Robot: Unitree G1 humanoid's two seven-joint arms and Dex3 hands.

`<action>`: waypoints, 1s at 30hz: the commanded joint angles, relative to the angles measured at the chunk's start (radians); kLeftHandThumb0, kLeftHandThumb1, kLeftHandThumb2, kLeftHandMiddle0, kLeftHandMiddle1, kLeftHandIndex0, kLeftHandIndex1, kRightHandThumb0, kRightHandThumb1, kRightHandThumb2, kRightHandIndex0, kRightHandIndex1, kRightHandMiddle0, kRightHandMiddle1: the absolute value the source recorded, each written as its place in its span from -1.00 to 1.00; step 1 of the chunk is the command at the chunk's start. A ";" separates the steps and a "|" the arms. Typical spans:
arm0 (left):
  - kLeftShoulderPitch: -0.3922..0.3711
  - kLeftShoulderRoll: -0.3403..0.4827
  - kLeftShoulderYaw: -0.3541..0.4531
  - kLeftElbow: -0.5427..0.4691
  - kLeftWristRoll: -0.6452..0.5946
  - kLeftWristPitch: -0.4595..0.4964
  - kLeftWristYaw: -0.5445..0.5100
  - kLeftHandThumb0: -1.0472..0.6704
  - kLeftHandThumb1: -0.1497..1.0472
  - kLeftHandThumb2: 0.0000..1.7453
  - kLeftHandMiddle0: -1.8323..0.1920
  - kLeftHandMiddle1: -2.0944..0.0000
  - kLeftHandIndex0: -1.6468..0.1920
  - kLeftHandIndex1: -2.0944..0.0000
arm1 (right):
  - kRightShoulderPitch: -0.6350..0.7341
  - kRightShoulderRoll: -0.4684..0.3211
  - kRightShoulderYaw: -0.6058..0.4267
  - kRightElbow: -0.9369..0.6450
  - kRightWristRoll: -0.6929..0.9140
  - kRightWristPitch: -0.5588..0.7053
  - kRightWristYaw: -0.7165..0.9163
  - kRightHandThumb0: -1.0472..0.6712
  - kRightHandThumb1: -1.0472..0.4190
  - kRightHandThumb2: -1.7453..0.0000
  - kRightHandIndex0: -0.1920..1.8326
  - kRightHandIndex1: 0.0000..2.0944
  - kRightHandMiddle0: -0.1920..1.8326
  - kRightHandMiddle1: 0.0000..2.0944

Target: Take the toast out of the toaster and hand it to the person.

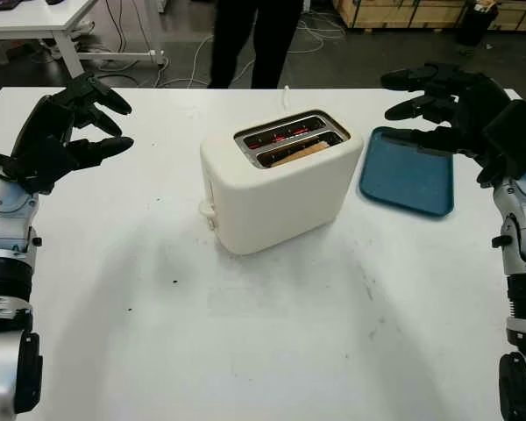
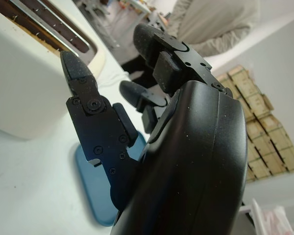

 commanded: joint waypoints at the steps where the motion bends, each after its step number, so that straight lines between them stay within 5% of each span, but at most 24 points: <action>1: -0.008 0.006 0.005 -0.003 -0.011 -0.001 -0.003 -1.00 0.79 -0.87 0.51 -0.42 0.54 -0.37 | -0.013 -0.001 0.003 0.000 -0.001 -0.005 -0.001 -0.14 -0.49 1.00 -0.42 -0.07 -0.27 -0.63; 30: -0.002 0.009 0.006 -0.006 -0.002 -0.008 0.010 -1.00 0.79 -0.86 0.51 -0.43 0.55 -0.36 | -0.009 -0.003 -0.005 0.013 0.003 -0.026 0.002 -0.17 -0.49 1.00 -0.40 -0.11 -0.25 -0.63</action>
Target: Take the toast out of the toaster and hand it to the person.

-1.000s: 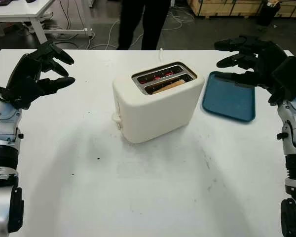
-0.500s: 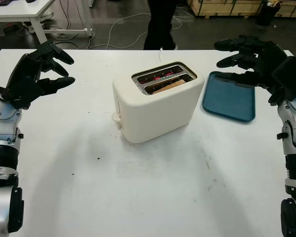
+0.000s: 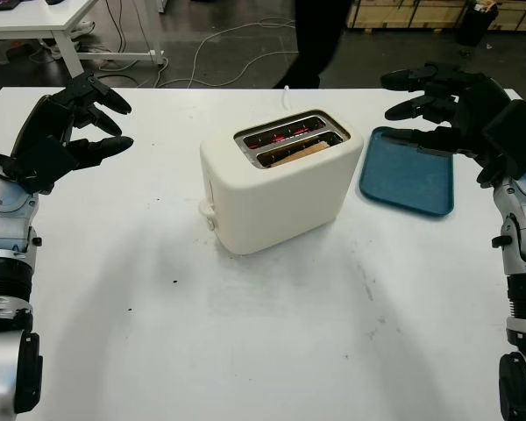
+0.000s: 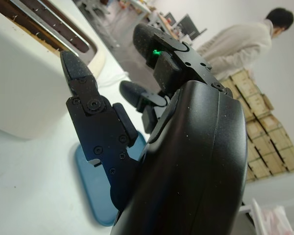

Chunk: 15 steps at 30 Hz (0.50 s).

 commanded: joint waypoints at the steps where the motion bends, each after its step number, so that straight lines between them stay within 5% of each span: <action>1: -0.001 0.010 0.005 -0.007 0.000 -0.008 0.011 -1.00 0.79 -0.86 0.51 -0.43 0.55 -0.36 | -0.010 -0.003 -0.004 0.011 0.003 -0.027 0.003 -0.18 -0.49 1.00 -0.40 -0.11 -0.25 -0.63; 15: 0.001 0.010 0.006 -0.010 -0.003 -0.005 0.008 -1.00 0.79 -0.85 0.51 -0.42 0.55 -0.36 | -0.010 -0.005 -0.002 0.008 0.000 -0.027 0.002 -0.17 -0.49 1.00 -0.39 -0.11 -0.26 -0.64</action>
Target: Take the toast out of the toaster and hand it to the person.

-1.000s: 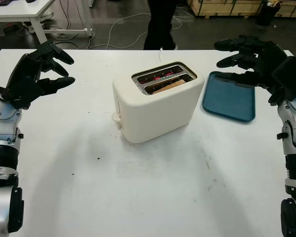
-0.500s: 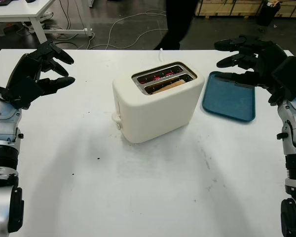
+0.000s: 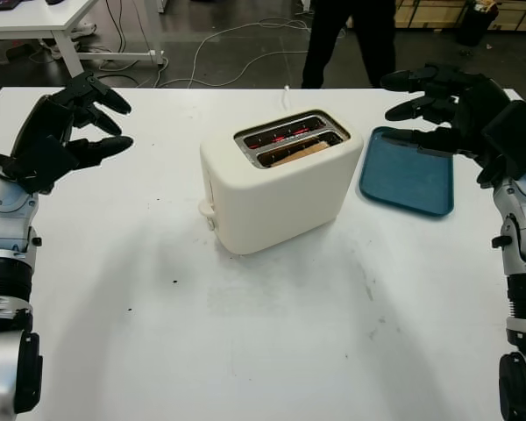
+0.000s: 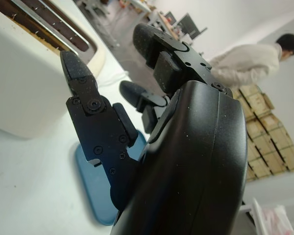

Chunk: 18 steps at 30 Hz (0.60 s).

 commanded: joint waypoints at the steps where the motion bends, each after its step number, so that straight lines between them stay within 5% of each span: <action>1: 0.002 0.010 0.006 -0.013 -0.001 0.000 0.011 -1.00 0.79 -0.86 0.52 -0.42 0.55 -0.36 | -0.010 -0.005 -0.002 0.005 0.000 -0.027 0.001 -0.17 -0.49 1.00 -0.39 -0.11 -0.25 -0.63; 18: 0.002 0.010 0.009 0.002 -0.007 -0.016 0.005 -1.00 0.79 -0.83 0.50 -0.42 0.54 -0.35 | -0.008 -0.002 -0.007 0.008 0.013 -0.027 0.008 -0.12 -0.50 1.00 -0.40 -0.11 -0.26 -0.64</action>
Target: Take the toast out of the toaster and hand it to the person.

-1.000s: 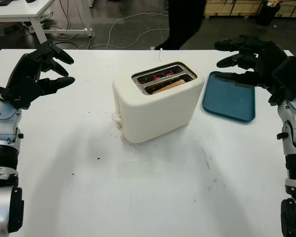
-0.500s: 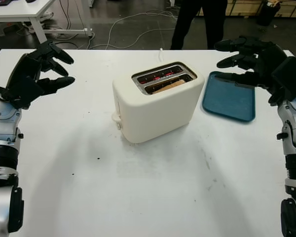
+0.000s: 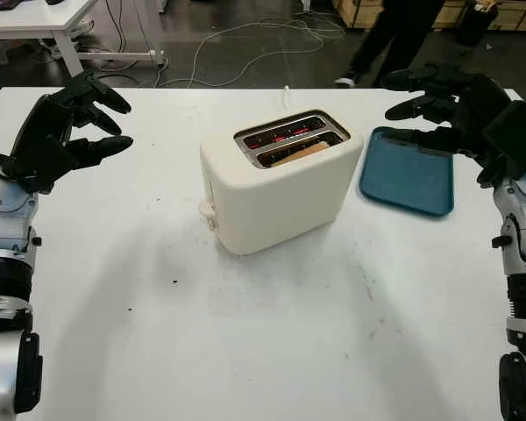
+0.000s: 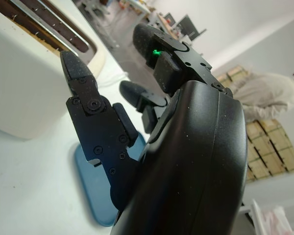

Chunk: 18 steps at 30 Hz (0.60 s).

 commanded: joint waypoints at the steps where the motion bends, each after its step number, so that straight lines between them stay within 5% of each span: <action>1: 0.002 0.010 0.007 0.001 -0.007 -0.013 0.004 -1.00 0.79 -0.84 0.50 -0.42 0.54 -0.35 | -0.008 -0.001 -0.006 0.009 0.008 -0.020 0.003 -0.13 -0.50 1.00 -0.39 -0.11 -0.26 -0.64; 18: 0.007 0.009 0.005 -0.010 0.000 -0.002 0.013 -1.00 0.79 -0.86 0.51 -0.43 0.55 -0.37 | -0.005 -0.002 -0.003 -0.003 -0.001 -0.005 -0.006 -0.16 -0.49 1.00 -0.40 -0.10 -0.25 -0.63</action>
